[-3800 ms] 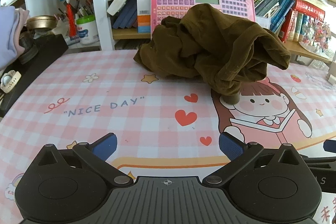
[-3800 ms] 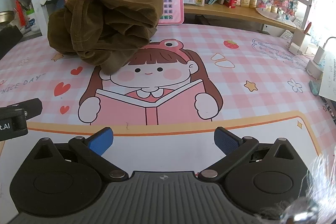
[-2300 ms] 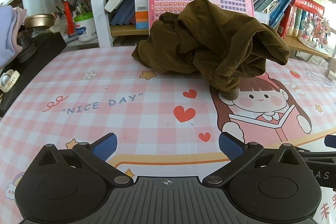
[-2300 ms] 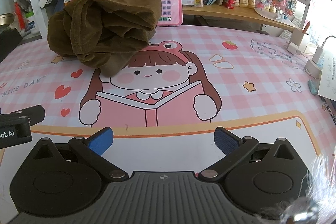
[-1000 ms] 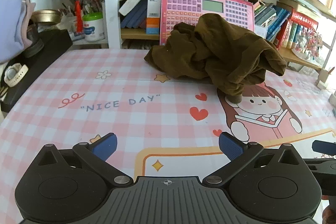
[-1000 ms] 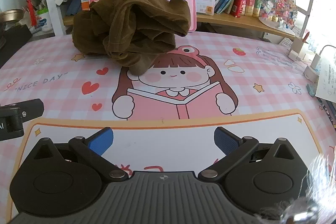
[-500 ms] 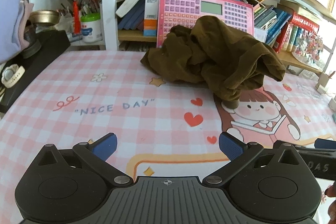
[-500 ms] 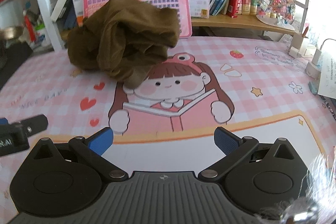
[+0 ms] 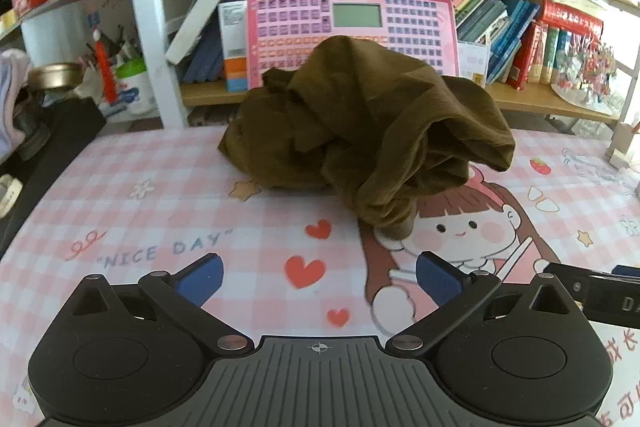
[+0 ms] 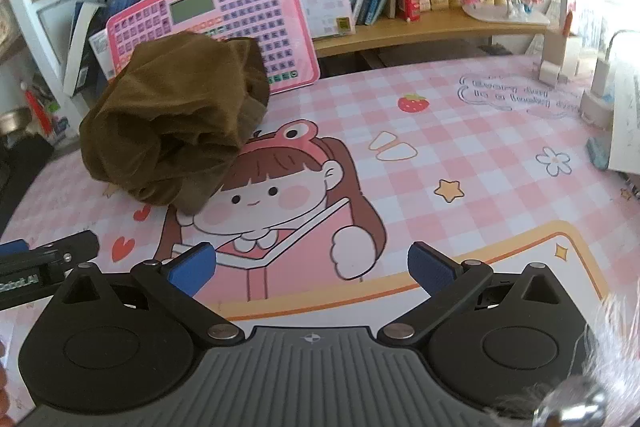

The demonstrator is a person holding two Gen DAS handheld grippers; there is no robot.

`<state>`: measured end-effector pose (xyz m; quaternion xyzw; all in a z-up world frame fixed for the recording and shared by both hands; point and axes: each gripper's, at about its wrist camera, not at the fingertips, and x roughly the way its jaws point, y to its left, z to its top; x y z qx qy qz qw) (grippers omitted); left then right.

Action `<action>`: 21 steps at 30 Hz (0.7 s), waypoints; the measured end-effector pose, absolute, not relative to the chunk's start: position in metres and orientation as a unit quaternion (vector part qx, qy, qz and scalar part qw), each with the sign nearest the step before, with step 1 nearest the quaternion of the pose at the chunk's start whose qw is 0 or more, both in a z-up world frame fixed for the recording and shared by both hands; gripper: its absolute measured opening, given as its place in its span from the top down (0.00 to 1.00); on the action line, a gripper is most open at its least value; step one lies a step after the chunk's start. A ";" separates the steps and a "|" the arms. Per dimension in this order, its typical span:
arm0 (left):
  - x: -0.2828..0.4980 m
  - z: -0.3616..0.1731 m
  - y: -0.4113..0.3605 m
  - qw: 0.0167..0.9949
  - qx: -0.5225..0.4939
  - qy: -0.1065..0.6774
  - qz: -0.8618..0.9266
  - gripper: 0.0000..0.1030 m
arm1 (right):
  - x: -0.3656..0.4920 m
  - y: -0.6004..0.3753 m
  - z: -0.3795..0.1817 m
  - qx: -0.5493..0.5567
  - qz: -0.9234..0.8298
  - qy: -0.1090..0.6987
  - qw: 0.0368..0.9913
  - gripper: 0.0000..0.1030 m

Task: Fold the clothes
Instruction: 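Reach both grippers into the crumpled brown garment and close on it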

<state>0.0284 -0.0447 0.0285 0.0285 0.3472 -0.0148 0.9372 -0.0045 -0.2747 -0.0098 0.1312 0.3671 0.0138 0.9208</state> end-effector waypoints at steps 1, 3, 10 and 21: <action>0.032 0.028 -0.050 0.938 0.032 0.345 -0.016 0.00 | -0.003 -0.280 -0.010 0.140 0.019 0.369 0.919 0.00; 0.038 0.028 -0.060 0.939 0.040 0.340 -0.019 0.00 | 0.000 -0.288 -0.011 0.149 0.022 0.371 0.916 0.00; 0.068 0.029 -0.101 0.943 0.081 0.318 -0.050 0.00 | 0.007 -0.327 -0.017 0.257 0.040 0.393 0.882 0.01; 0.114 0.019 -0.105 0.930 0.097 0.351 0.046 0.23 | 0.002 -0.364 -0.013 0.361 0.100 0.390 0.841 0.02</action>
